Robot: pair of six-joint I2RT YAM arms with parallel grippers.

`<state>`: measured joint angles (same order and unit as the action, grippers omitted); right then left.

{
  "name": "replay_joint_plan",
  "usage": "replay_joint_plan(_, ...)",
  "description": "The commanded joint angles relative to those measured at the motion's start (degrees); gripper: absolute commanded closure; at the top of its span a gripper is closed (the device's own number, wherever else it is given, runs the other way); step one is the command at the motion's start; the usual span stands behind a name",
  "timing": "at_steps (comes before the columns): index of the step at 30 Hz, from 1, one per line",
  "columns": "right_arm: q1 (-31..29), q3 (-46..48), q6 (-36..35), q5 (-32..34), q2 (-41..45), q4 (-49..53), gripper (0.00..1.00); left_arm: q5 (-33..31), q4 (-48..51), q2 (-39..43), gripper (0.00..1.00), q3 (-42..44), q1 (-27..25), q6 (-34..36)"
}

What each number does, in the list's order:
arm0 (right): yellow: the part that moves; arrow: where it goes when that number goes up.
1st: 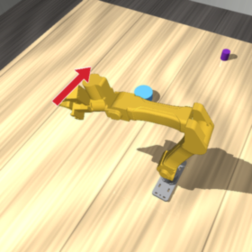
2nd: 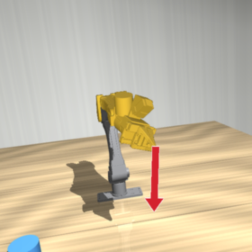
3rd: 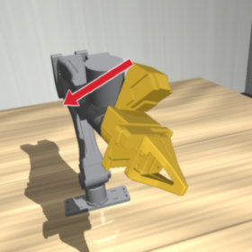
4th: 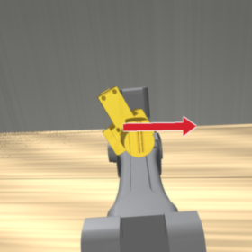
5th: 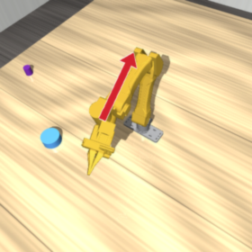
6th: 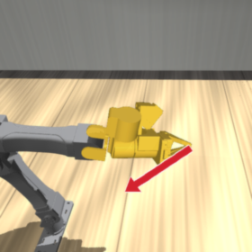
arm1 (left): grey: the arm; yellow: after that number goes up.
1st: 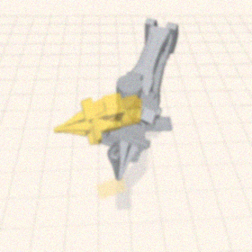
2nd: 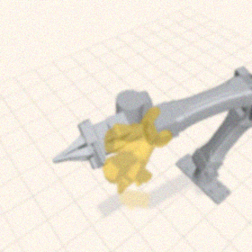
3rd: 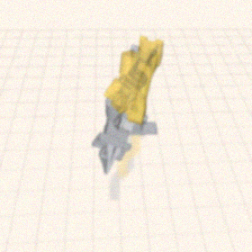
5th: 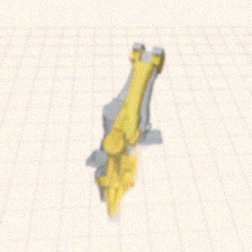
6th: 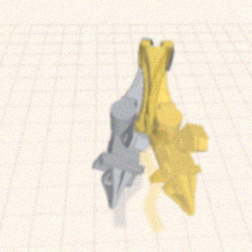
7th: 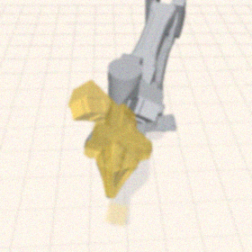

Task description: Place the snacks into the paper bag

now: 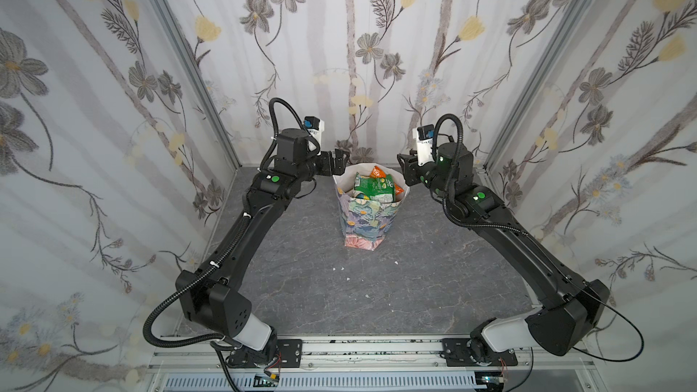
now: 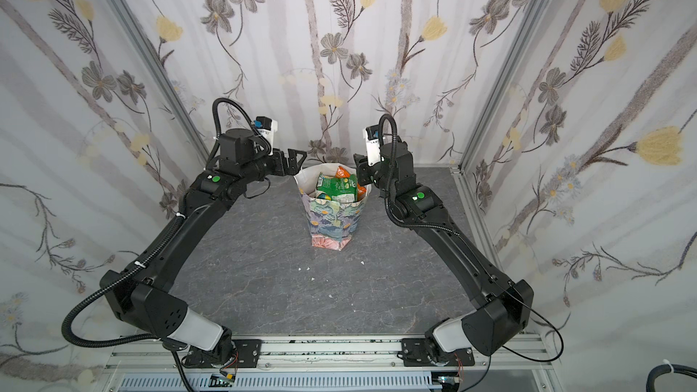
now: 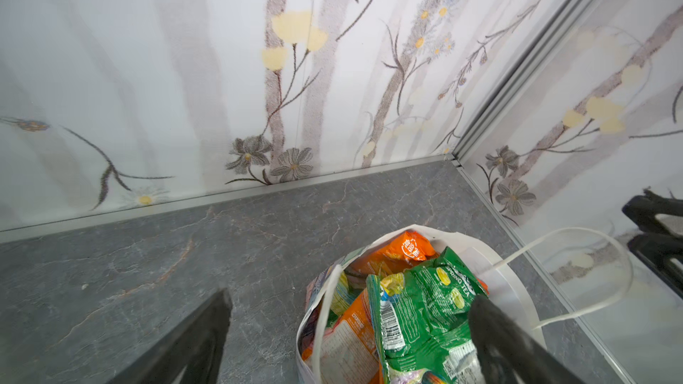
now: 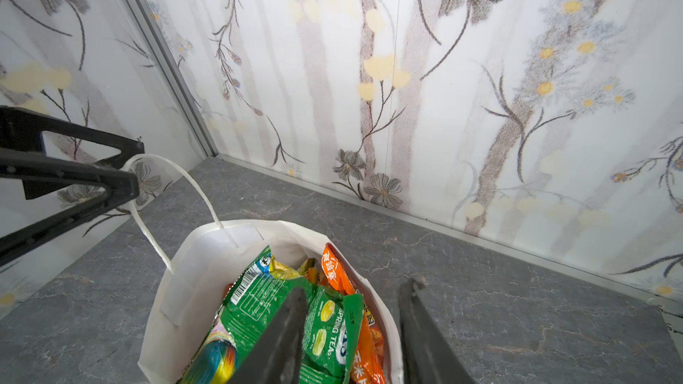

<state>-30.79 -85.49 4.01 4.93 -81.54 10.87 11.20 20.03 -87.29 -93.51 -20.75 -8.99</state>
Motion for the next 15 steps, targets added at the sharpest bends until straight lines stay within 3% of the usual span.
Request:
replay_joint_plan(1,0.34,-0.21,-0.56,3.13,2.20,-1.56,0.52,-8.14,-0.10,2.57,0.00,-0.18,0.41,0.64)
replay_joint_plan(6,2.62,3.38,0.58,7.97,7.75,-1.65,0.47,-17.96,0.12,9.33,0.00,3.85,2.60,0.15)
replay_joint_plan(8,4.72,7.50,1.66,10.00,11.15,-2.65,0.38,-19.73,-0.52,13.16,0.00,7.76,4.83,0.88)
replay_joint_plan(13,17.06,24.49,8.38,11.42,19.46,-7.28,0.32,-29.56,-12.28,23.45,0.00,31.13,18.66,-3.14)
replay_joint_plan(15,22.42,33.64,11.32,10.52,22.38,-11.58,0.25,-32.61,-22.86,27.66,0.00,44.10,22.45,-4.85)
